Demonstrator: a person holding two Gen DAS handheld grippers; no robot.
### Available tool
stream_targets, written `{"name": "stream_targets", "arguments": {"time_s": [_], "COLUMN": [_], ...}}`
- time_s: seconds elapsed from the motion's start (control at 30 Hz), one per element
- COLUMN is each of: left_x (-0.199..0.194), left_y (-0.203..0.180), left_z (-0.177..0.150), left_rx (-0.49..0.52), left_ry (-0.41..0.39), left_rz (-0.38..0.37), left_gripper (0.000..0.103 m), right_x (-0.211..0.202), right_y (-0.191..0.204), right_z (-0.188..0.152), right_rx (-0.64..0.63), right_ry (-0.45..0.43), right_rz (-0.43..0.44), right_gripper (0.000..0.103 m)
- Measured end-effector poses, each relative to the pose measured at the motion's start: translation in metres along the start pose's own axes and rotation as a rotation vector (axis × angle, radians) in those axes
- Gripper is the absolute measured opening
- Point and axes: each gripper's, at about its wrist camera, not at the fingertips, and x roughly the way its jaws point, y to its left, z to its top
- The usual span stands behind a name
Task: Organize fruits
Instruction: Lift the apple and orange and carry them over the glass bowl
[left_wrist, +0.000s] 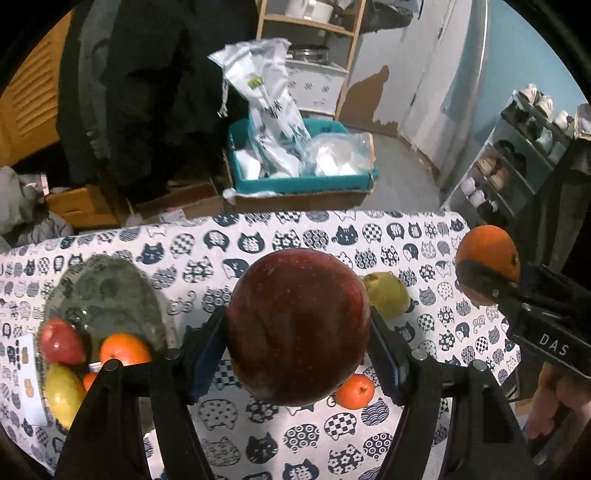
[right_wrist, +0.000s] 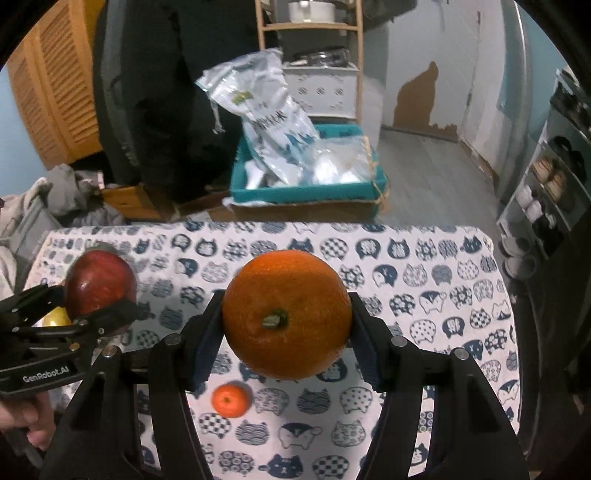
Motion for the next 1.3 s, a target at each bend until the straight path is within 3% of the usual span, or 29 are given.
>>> {"name": "stream_targets", "arguments": {"time_s": [0.83,1.3], "left_x": [-0.086,-0.099], "left_y": [0.082,0.138], "left_z": [-0.002,-0.012], "left_rx": [-0.095,-0.175], "left_ry": [-0.15,-0.157], "left_rz": [0.09,0.17], "left_gripper": [0.073,0.073], "right_x": [-0.025,-0.011], "right_y": [0.103,0.171], "right_z": [0.035,0.05], "right_rx": [-0.145,-0.217], "right_ry": [-0.085,-0.076], "right_rz": [0.117,0.191], "right_gripper": [0.063,0.063]}}
